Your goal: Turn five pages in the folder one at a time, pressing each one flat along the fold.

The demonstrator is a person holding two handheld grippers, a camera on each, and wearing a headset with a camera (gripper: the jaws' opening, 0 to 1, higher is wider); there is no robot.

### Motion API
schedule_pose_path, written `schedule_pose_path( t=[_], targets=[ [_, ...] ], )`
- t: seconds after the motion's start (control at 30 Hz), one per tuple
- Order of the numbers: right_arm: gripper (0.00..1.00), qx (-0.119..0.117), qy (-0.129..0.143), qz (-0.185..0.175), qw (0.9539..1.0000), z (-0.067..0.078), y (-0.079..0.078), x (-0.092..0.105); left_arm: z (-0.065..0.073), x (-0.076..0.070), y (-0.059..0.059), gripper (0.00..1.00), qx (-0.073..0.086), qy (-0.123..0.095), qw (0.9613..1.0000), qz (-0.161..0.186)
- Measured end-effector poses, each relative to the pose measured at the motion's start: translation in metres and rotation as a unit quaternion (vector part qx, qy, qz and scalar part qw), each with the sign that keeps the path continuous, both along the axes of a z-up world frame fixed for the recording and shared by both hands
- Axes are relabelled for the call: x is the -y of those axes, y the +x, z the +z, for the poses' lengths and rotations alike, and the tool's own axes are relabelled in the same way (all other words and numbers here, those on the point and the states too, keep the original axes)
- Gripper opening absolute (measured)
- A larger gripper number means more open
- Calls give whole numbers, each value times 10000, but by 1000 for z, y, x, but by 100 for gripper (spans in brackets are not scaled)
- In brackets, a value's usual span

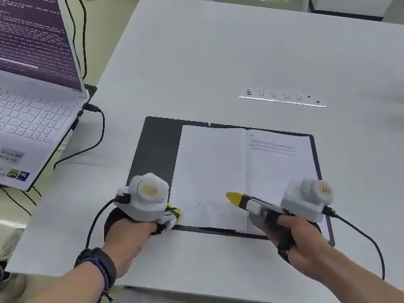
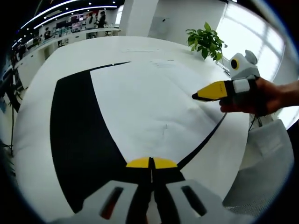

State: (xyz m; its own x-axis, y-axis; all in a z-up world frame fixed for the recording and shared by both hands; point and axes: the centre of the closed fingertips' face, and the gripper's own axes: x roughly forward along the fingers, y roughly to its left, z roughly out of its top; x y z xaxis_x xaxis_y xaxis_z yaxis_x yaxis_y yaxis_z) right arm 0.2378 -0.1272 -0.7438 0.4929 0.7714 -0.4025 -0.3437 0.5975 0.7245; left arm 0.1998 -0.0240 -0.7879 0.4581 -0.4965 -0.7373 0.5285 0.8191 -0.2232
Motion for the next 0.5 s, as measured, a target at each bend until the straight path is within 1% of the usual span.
schedule_pose_path(
  t=[0.07, 0.2, 0.27, 0.4, 0.5],
  targets=[
    [12, 0, -3, 4, 10000, -1, 4, 0, -1, 1, 0, 0, 73, 164, 9998, -127],
    [9, 58, -69, -94, 9999, -3, 16, 4, 0, -1, 0, 0, 29, 166, 9999, -20],
    [8, 50, -38, -194, 9998, -3, 25, 6, 0, -1, 1, 0, 15, 160, 9999, 29],
    [7, 76, -26, -275, 9996, -4, 41, 9, 0, -1, 2, 0, -22, 170, 9998, 103],
    [7, 59, -7, -375, 9993, -1, 51, 10, 0, -1, 2, 0, -43, 160, 9998, 133]
  ],
)
